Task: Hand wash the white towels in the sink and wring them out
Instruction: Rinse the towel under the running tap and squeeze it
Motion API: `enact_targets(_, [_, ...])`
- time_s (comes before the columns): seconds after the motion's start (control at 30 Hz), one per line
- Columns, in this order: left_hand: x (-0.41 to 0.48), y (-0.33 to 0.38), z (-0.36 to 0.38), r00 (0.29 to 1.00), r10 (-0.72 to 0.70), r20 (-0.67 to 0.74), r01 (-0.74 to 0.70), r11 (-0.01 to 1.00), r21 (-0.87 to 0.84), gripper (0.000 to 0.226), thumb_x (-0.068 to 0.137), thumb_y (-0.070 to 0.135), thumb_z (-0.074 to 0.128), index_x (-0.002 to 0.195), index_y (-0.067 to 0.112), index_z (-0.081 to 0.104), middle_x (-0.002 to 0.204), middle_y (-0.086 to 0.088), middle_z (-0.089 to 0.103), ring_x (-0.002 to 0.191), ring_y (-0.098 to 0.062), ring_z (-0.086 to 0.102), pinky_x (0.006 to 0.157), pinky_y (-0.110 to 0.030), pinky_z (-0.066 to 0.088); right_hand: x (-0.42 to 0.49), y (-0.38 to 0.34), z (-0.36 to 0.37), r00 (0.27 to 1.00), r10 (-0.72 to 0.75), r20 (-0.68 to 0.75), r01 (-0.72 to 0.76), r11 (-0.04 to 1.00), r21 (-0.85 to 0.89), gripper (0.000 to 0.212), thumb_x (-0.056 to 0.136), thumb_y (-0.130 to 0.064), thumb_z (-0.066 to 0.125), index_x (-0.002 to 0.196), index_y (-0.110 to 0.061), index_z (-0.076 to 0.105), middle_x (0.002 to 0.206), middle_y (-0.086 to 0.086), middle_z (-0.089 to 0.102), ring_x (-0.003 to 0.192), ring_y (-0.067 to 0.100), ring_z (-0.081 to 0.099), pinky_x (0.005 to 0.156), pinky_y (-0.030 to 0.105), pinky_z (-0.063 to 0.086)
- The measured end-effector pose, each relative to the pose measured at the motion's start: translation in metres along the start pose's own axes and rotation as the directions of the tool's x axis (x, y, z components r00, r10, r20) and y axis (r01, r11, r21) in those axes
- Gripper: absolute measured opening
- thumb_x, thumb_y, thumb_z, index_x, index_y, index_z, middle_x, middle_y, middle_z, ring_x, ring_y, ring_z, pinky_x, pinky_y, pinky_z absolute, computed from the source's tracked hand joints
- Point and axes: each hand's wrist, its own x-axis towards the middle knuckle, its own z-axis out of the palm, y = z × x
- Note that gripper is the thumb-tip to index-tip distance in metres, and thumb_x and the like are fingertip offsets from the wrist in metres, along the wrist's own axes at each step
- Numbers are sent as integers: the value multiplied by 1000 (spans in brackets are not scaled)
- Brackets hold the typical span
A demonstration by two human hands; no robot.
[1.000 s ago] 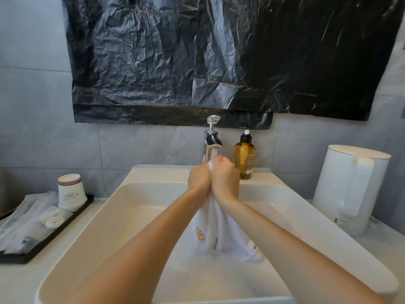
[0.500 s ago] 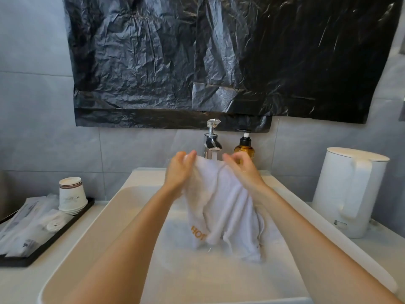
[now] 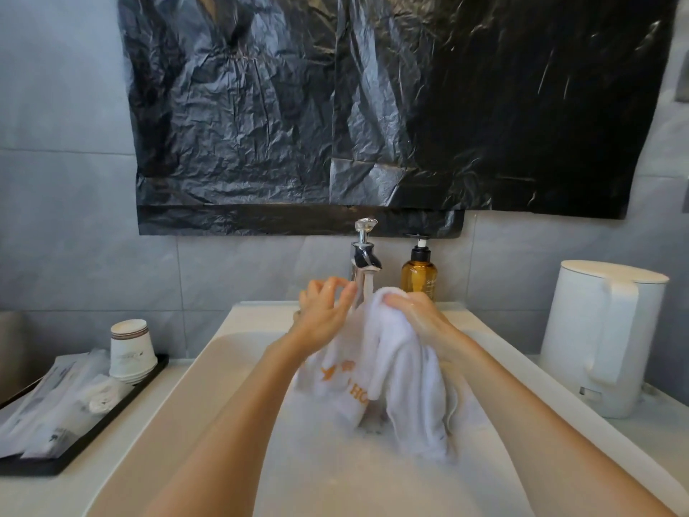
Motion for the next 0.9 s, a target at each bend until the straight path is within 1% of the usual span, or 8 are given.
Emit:
enact_targets(0.13, [-22, 23, 19, 906, -6, 423, 128, 957, -260, 31, 102, 48, 29, 126, 33, 38, 113, 23, 50, 104, 3, 50, 80, -3, 41, 8, -5, -2, 979, 197, -55, -164, 917, 363, 33, 73, -46, 64, 86, -15, 63, 95, 14, 62, 95, 29, 61, 97, 39, 47])
enact_targets(0.2, [-26, 18, 29, 887, 19, 462, 156, 929, -336, 35, 99, 55, 29, 125, 35, 42, 114, 19, 57, 103, 3, 55, 80, -8, 47, 10, -7, -3, 971, 236, -45, -194, 881, 431, 30, 91, -39, 57, 87, -9, 58, 89, 12, 59, 86, 23, 59, 84, 27, 48])
enact_targets(0.3, [-20, 15, 36, 938, -68, 339, 220, 874, -432, 51, 94, 65, 37, 122, 25, 53, 116, -2, 63, 102, -18, 62, 87, -33, 53, 6, -7, -1, 972, 206, -117, -147, 911, 385, 23, 93, -36, 58, 88, -14, 63, 87, 9, 61, 89, 26, 60, 88, 36, 47])
enact_targets(0.43, [-7, 9, 34, 974, -224, -41, 173, 844, -508, 31, 105, 34, 33, 114, 14, 56, 105, -6, 59, 91, -19, 54, 75, -31, 45, -4, 0, 1, 986, -19, -163, -17, 975, -221, 22, 97, -44, 47, 108, -25, 46, 99, -2, 55, 94, 22, 56, 80, 39, 44])
enact_targets(0.53, [-2, 4, 33, 946, -303, -117, 185, 799, -573, 29, 106, 31, 32, 109, 13, 54, 103, -6, 58, 90, -18, 53, 76, -29, 45, -13, -10, 20, 980, -182, -80, 136, 907, -398, 15, 102, -35, 35, 109, -27, 46, 104, -7, 49, 94, 16, 50, 77, 35, 40])
enact_targets(0.63, [5, 4, 36, 914, -404, -34, 294, 719, -629, 28, 103, 34, 30, 110, 13, 49, 103, -7, 59, 93, -22, 57, 83, -36, 50, -20, -18, 46, 986, -156, -65, 130, 945, -300, 26, 104, -34, 28, 80, -27, 34, 82, -4, 43, 78, 16, 44, 66, 33, 33])
enact_targets(0.77, [4, 22, 46, 929, -368, 24, 320, 771, -551, 54, 99, 57, 27, 111, 14, 57, 104, -6, 65, 95, -19, 63, 68, -31, 46, -21, -14, 64, 956, -123, -267, 73, 979, -188, 36, 102, -48, 28, 79, -24, 42, 80, 0, 57, 77, 17, 57, 61, 33, 42])
enact_targets(0.9, [2, 23, 52, 926, -378, 12, 321, 769, -553, 48, 102, 50, 31, 106, 14, 63, 98, -5, 68, 90, -18, 64, 70, -29, 48, -15, -11, 60, 945, -116, -305, 34, 965, -259, 36, 103, -40, 31, 73, -21, 39, 70, -1, 50, 69, 19, 53, 56, 33, 38])
